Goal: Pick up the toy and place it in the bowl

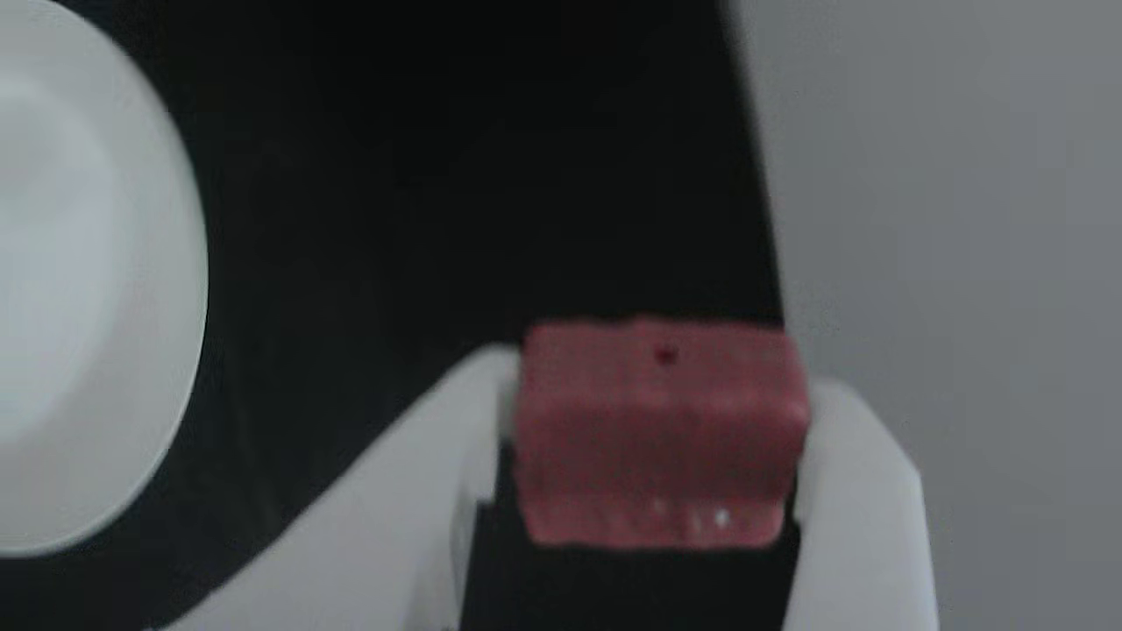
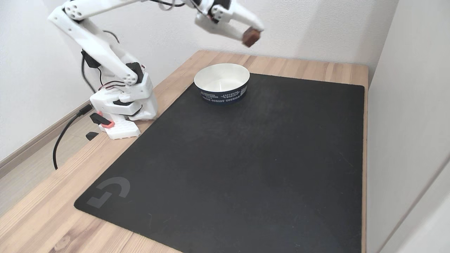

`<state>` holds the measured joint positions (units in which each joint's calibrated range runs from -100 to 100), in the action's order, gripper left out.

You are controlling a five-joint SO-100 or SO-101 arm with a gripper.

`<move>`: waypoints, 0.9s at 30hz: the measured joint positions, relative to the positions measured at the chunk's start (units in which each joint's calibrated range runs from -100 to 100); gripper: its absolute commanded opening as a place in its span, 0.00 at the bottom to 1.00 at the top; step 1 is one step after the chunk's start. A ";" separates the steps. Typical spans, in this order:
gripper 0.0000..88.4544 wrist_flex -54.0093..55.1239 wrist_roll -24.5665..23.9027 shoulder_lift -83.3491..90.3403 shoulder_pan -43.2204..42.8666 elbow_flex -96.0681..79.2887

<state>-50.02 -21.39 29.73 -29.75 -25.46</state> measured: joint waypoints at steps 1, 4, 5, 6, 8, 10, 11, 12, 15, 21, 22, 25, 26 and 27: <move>0.03 0.00 -0.36 1.25 -0.25 -1.51; 0.03 0.00 -1.13 8.74 -4.33 -13.60; 0.03 0.00 -1.29 9.83 -4.24 -15.49; 0.03 0.76 -1.85 11.24 -4.24 -17.29; 0.03 2.95 -2.11 16.57 -6.41 -24.94; 0.03 6.42 -3.19 23.15 -7.41 -35.81; 0.03 7.77 -3.91 24.73 -8.24 -38.26; 0.03 9.79 -4.79 27.73 -9.49 -41.85; 0.03 14.18 -7.00 36.72 -10.99 -54.04; 0.03 15.20 -7.77 43.63 -12.15 -61.50; 0.03 15.20 -7.77 43.88 -12.32 -61.60; 0.03 15.20 -7.77 44.13 -13.82 -61.60; 0.05 15.20 -7.82 44.13 -14.65 -61.60; 0.07 15.20 -7.77 44.21 -15.15 -61.60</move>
<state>-34.82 -29.16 73.94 -44.90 -87.06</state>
